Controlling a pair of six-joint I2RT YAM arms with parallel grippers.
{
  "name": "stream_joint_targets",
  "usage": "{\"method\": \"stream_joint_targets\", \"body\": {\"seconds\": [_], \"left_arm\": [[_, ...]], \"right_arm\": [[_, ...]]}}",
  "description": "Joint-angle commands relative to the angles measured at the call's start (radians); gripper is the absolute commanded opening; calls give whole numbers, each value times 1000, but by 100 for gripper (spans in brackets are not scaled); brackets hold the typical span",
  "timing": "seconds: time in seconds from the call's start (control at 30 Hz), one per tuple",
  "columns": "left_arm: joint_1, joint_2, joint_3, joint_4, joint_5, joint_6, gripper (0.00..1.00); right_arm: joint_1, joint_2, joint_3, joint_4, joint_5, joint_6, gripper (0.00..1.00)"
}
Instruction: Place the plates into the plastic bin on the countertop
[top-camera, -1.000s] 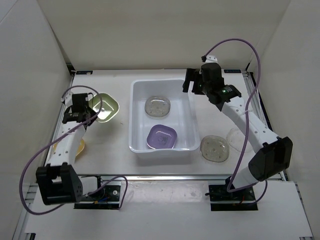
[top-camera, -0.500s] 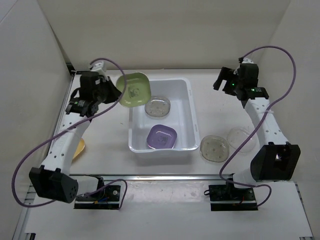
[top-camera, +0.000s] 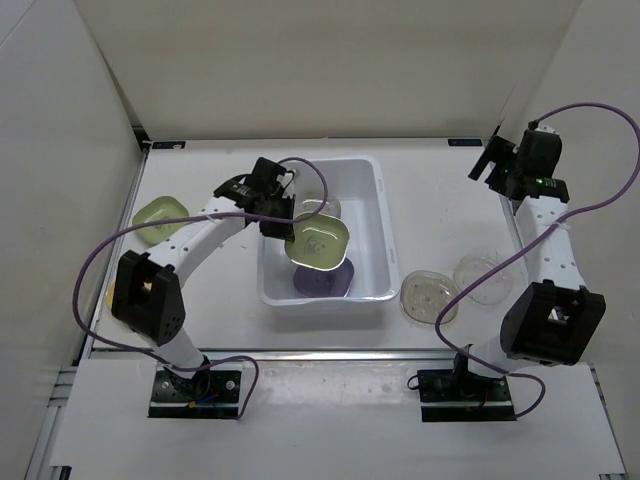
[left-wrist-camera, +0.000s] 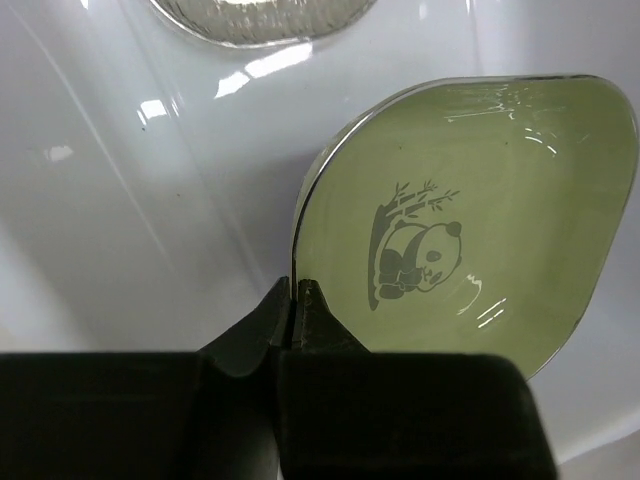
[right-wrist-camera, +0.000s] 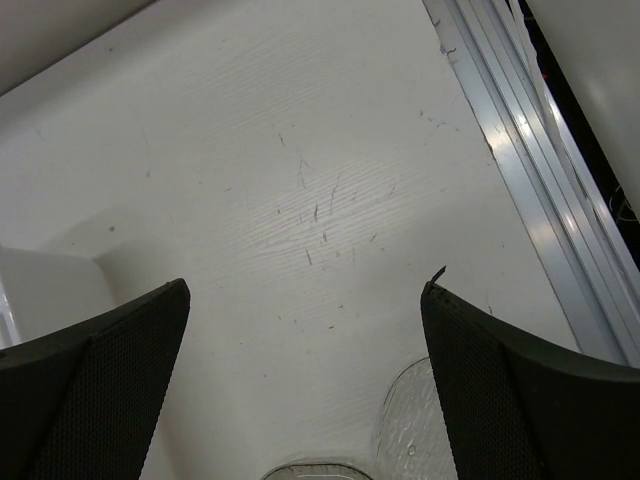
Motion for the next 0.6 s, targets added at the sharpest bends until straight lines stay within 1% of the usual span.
{"method": "stream_joint_targets", "body": {"seconds": [0.0,0.03,0.1,0.3,0.33,0.37,0.43,0.5,0.57], "left_arm": [[-39,57,73,-85,23,56,10],[-51,74,105,-116,10,56,10],[-77,97,117,-159,-7,49,10],[-122,131,94,-186,-63,15,10],[-125,143,93,-196,-106,7,10],[-128,149,90,-202,-119,3,10],[-134,155,73,-196,-119,1,10],[-148,155,62,-177,-106,3,15],[-154,174,62,-183,-109,-2,17]], "right_arm": [[-1,15,61,-29,17,-30,99],[1,21,70,-38,26,-28,99],[1,23,64,-32,38,-40,99],[-5,6,23,-20,64,-53,99],[-8,3,20,-14,60,-47,99],[-8,3,18,-14,57,-47,99],[-10,-12,-2,-14,60,-59,99],[-16,-15,-16,-8,69,-65,99],[-24,-25,-23,-14,69,-62,99]]}}
